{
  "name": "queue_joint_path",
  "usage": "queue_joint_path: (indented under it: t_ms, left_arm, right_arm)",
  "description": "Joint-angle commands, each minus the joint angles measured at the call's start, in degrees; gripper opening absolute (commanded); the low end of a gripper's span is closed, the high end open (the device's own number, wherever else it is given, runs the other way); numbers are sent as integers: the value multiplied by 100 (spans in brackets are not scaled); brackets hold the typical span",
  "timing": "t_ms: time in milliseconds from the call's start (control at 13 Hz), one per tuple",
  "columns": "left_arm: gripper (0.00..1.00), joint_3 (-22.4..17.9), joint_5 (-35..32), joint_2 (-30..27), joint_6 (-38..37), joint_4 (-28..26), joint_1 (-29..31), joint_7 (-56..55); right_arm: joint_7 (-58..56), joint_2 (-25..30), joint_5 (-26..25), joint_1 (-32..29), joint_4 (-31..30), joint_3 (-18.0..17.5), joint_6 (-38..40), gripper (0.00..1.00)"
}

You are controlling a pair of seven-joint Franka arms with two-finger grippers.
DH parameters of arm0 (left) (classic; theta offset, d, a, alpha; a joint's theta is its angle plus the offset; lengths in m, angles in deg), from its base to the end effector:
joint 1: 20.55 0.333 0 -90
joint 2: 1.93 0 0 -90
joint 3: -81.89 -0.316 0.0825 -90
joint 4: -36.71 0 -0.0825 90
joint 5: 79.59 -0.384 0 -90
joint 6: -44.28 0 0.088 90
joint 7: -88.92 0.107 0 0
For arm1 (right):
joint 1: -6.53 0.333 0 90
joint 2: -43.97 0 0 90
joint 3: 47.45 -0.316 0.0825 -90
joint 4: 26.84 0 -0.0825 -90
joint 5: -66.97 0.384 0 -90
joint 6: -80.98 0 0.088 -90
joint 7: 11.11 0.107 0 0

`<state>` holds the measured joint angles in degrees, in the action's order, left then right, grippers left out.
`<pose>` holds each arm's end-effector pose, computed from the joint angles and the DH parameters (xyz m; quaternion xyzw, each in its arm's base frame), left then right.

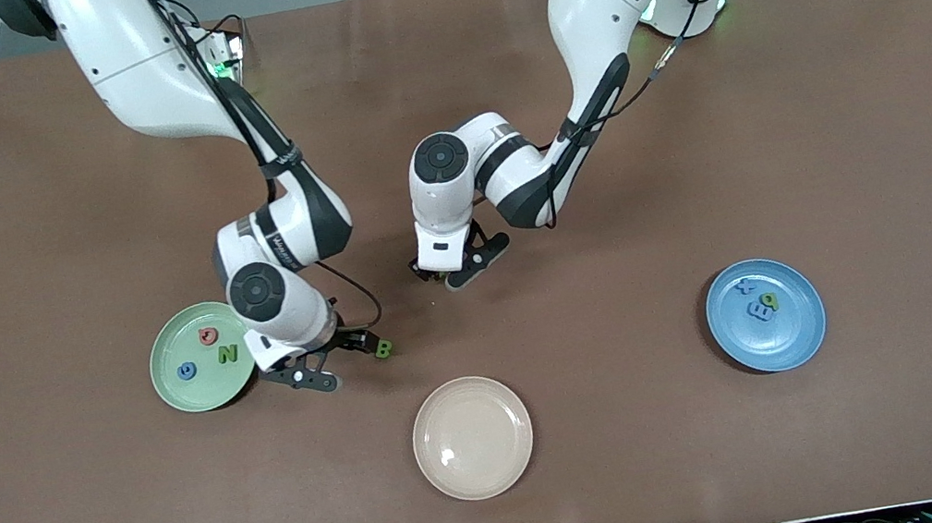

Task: Sort upper and lower case letters into plates
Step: 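Grasp the green n with the left gripper while the right gripper grasps the B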

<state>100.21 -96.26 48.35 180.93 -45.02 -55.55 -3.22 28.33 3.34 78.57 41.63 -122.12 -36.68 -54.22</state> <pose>0.4806 -0.5593 0.1988 0.9529 0.2961 0.0074 0.0661 0.6153 0.2965 0.1995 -0.9835 0.1804 0.0035 0.0100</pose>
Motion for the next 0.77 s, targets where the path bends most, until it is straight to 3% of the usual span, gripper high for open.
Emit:
queue_joint_path:
  t_ms: [0, 307, 383, 690]
  left_arm:
    - [52, -65, -3, 210, 19, 289, -103, -41]
    - [51, -100, 6, 325, 151, 342, -147, -50]
    - [50, -100, 6, 334, 151, 342, -156, -50]
    - [49, -100, 6, 474, 195, 333, -200, -50]
  right_arm:
    - [476, -366, 62, 137, 474, 48, 29, 100]
    - [653, -693, 18, 295, 774, 48, -41, 99]
    - [636, -710, 27, 304, 765, 48, -102, 95]
    - [618, -702, 53, 339, 765, 48, -120, 60]
